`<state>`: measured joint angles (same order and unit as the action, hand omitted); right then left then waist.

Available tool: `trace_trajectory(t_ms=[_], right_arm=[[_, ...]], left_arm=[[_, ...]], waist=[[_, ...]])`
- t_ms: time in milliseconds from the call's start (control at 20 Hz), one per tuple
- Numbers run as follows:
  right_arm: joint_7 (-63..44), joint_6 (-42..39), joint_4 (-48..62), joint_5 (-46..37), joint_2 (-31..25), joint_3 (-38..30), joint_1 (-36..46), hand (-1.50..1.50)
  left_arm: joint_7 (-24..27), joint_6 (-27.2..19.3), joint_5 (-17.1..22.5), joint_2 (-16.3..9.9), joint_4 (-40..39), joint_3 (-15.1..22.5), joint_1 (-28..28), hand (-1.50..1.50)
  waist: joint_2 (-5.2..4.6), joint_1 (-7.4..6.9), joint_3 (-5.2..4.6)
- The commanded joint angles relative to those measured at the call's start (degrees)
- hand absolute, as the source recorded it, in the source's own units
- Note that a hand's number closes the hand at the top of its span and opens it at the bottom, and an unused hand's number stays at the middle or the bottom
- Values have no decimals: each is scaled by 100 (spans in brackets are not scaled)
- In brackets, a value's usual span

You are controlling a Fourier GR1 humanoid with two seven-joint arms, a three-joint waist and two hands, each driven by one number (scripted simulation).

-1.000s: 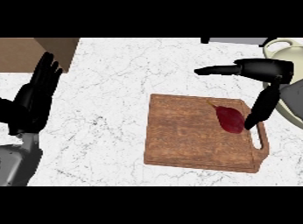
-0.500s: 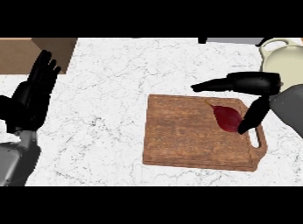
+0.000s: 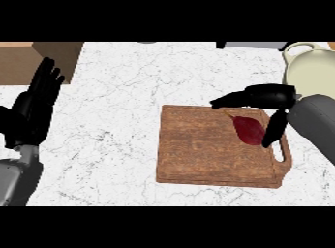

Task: Pick the pear from the cutting board and place it in the pot

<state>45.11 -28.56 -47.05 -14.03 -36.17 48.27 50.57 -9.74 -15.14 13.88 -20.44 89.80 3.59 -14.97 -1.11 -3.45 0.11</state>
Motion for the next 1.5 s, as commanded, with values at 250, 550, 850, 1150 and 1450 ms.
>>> trace_trajectory(t_ms=[250, 550, 850, 1150, 1450], right_arm=[[1427, -344, 1177, -255, 540, 446, 312, -150], [1533, 26, 1960, -453, 950, 591, 362, -150], [2192, 607, 1918, -729, 1082, 940, 339, 150], [2341, 791, 2015, -629, 1242, 897, 317, 150], [1939, 1280, 1784, -791, 1077, 878, -74, 150]], left_arm=[[-74, 14, -27, 47, 81, -37, -61, 0], [-10, 169, 47, -49, 124, -234, 195, 0], [-4, 26, -109, 102, -43, -171, -19, 0], [-164, -68, -241, 166, 278, -41, 144, 0], [0, -11, -227, 188, 116, -269, 361, 0]], waist=[[-2, 31, 0], [17, 55, -5], [-17, 74, 1], [24, 90, -1], [105, 303, -11]])
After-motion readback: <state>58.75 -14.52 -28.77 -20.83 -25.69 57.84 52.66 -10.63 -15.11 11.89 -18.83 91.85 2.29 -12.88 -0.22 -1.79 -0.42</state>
